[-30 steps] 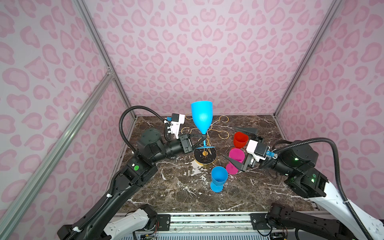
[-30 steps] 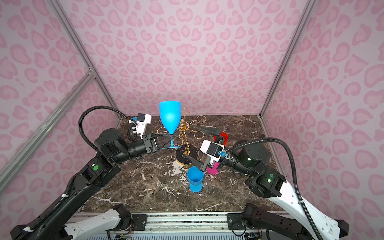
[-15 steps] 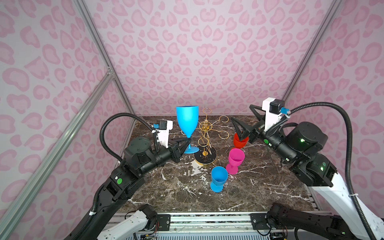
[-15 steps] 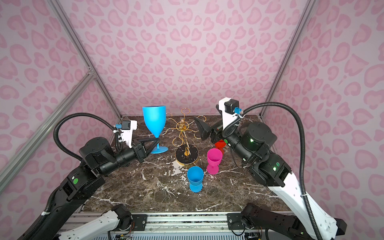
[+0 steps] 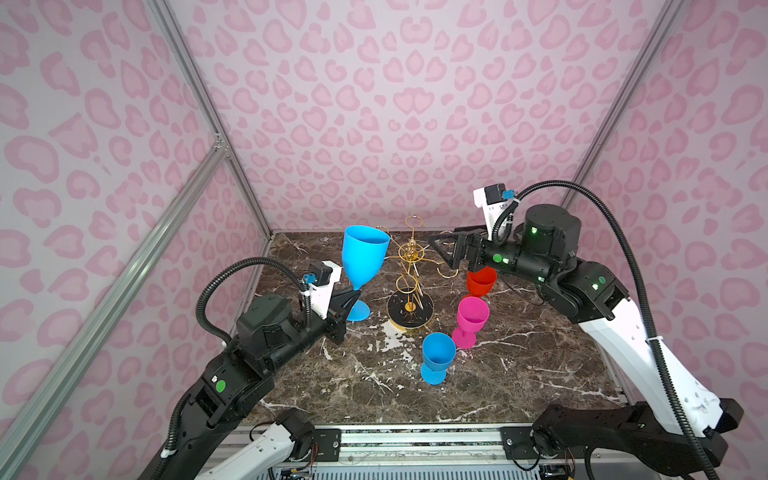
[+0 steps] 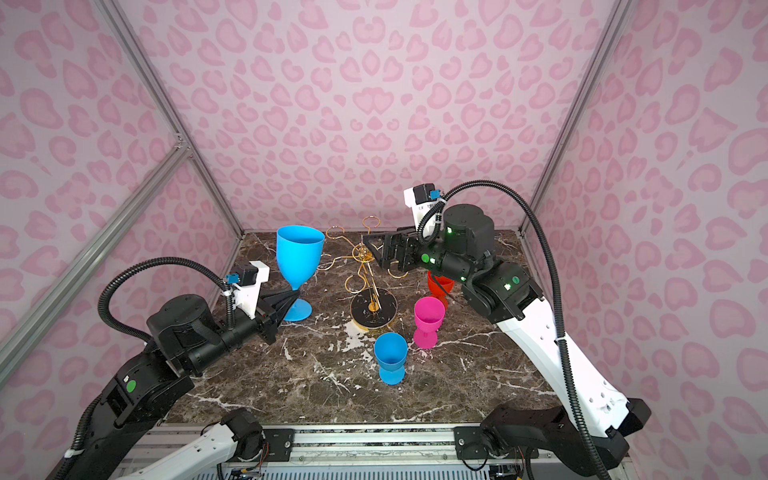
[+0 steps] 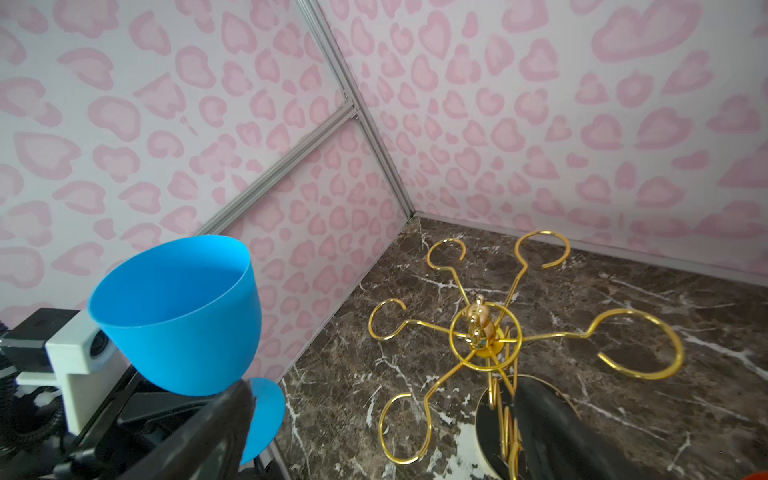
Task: Take the wine glass off the wine glass rack
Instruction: 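Move the right gripper to grip the blue glass's rim, then open the left gripper off the stem and draw it back while right holds rim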
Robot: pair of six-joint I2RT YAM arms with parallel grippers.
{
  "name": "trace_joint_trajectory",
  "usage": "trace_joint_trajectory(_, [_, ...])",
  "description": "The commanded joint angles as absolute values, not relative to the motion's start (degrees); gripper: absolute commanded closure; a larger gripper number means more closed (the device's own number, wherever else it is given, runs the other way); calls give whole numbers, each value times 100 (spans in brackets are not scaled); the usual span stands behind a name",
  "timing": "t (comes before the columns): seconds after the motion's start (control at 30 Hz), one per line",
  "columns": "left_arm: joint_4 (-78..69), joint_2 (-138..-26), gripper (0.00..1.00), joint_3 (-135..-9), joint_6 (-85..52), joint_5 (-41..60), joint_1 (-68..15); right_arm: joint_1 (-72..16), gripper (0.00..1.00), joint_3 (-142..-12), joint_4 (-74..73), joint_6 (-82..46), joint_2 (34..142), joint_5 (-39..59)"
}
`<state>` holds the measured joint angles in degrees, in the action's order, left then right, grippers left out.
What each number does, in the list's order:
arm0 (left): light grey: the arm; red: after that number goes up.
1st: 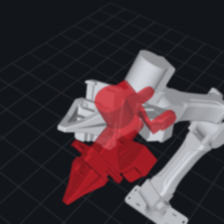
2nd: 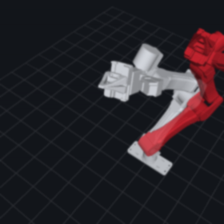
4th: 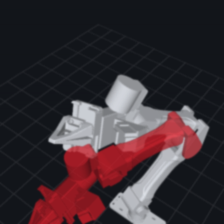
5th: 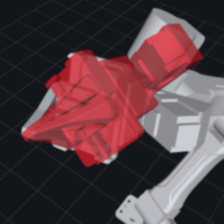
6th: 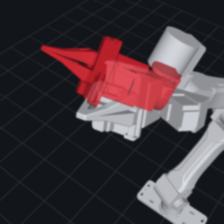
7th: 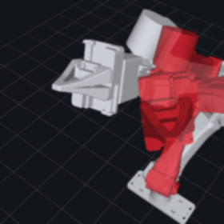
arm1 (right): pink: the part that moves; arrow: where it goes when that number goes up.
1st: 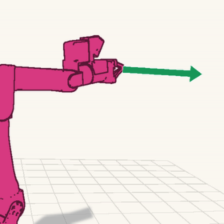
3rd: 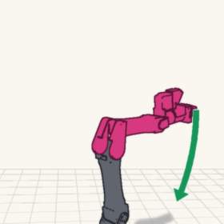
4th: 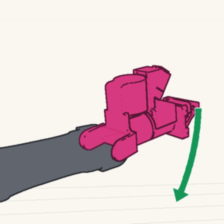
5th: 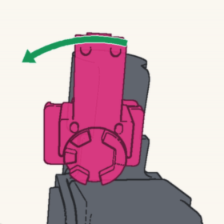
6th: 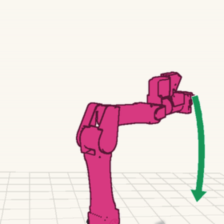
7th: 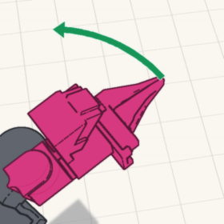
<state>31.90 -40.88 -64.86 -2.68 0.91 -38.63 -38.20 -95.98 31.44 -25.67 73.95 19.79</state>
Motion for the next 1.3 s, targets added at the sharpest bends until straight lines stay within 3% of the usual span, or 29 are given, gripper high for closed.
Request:
trace_joint_trajectory(0.0, [3434, -4038, 96, -6443, 790, -104, -3857, -3872, 0, -9562, 3128, -2814, 7432, 2437])
trace_joint_trajectory(0.2, [3764, -3908, 96, -6430, 1790, -122, -3867, -3929, 3, -9421, 3073, -2937, 7421, 2638])
trace_joint_trajectory(0.47, [4089, -3823, 96, -6444, 2487, -110, -3876, -3919, 29, -9123, 2571, -3590, 7587, 3521])
trace_joint_trajectory(0.9, [4184, -3871, 97, -6442, 3115, -166, -3963, -4330, 46, -9099, 2539, -3724, 7919, 4052])
trace_joint_trajectory(1.27, [4175, -3903, 96, -6451, 3261, -230, -4025, -4377, 73, -9009, 2591, -3767, 7979, 4025])
